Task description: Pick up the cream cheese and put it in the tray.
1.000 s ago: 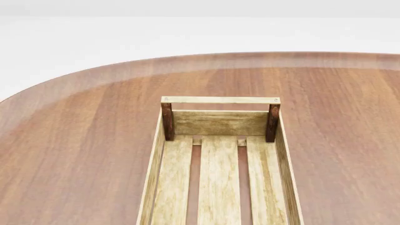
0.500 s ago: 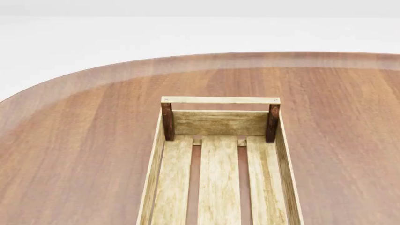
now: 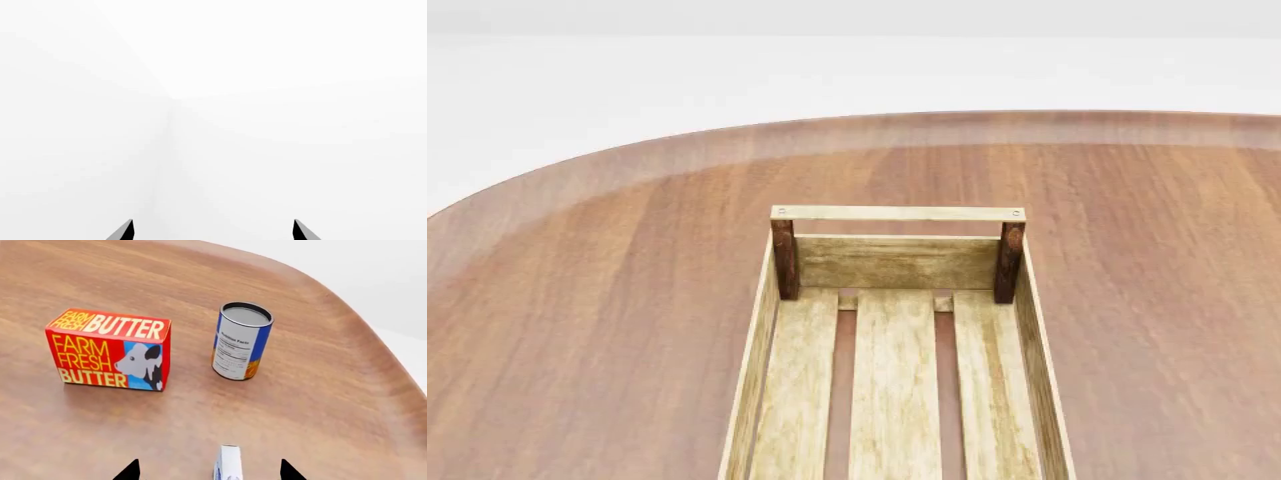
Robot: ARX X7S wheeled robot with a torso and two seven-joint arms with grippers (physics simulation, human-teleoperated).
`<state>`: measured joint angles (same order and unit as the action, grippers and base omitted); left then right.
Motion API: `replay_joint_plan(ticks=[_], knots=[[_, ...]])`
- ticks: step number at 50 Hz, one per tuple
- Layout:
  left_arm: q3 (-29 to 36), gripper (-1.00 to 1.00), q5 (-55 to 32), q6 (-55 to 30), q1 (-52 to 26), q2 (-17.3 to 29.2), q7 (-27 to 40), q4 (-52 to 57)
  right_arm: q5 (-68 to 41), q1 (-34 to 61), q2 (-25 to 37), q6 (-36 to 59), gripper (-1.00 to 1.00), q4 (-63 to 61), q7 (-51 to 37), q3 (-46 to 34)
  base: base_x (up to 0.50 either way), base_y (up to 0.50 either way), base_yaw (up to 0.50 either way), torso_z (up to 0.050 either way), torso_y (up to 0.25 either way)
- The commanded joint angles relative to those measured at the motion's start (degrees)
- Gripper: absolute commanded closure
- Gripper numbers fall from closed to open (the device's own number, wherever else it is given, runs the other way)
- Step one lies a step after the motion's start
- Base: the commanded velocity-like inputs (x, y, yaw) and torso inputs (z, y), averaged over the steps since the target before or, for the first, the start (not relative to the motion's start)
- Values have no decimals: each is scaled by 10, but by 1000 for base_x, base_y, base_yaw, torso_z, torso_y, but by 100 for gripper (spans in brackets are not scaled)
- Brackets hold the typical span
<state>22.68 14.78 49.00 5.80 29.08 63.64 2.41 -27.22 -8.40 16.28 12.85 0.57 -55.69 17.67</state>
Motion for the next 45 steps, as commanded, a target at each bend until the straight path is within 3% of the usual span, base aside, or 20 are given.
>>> replay_joint_plan(ticks=[1,45], knots=[[0,-100,0,1,1,1,2,1,-9,-4,4,3,-100,5,6,5,0,0,0,0,0],[2,-100,1,-2,-1,3,6,-1,-44,-7,20,14,-100,55,37,24,0,0,0,0,0]])
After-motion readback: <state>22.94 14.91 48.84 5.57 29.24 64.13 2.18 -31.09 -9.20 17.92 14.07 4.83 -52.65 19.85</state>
